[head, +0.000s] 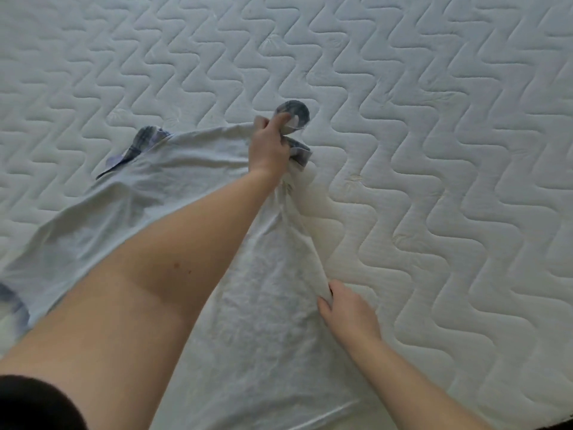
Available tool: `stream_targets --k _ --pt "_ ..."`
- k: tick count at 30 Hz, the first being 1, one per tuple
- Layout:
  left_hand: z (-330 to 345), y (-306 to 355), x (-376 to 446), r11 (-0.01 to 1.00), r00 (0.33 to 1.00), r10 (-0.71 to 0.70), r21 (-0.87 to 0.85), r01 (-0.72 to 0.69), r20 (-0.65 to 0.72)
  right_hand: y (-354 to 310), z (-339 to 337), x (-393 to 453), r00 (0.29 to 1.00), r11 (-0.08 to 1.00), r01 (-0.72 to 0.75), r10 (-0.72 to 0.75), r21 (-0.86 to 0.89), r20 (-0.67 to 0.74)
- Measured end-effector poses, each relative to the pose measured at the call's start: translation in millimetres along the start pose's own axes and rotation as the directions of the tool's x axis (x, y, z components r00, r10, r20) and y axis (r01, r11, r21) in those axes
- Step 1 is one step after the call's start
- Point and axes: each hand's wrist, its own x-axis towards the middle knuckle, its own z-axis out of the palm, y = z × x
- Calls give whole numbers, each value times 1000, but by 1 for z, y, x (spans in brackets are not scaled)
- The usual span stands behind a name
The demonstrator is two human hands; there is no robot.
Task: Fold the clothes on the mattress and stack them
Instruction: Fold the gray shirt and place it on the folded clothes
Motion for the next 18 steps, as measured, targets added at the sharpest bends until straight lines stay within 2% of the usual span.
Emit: stream_targets --k 4,9,13,18 --pt "-44 -22 -20 978 990 11 -205 -40 -141 -12 11 -18 993 993 112 -113 -39 -23" --pt "-83 -63 -43 905 925 -251 -407 121 -284 -40 29 -32 981 972 192 -192 -139 7" --pt "-104 -102 -70 871 877 -350 -458 175 -330 -64 47 -44 979 970 200 -191 -137 75" --pt "-116 -157 -104 771 745 -574 -532 350 -341 -82 71 -53 970 947 228 -202 -227 131"
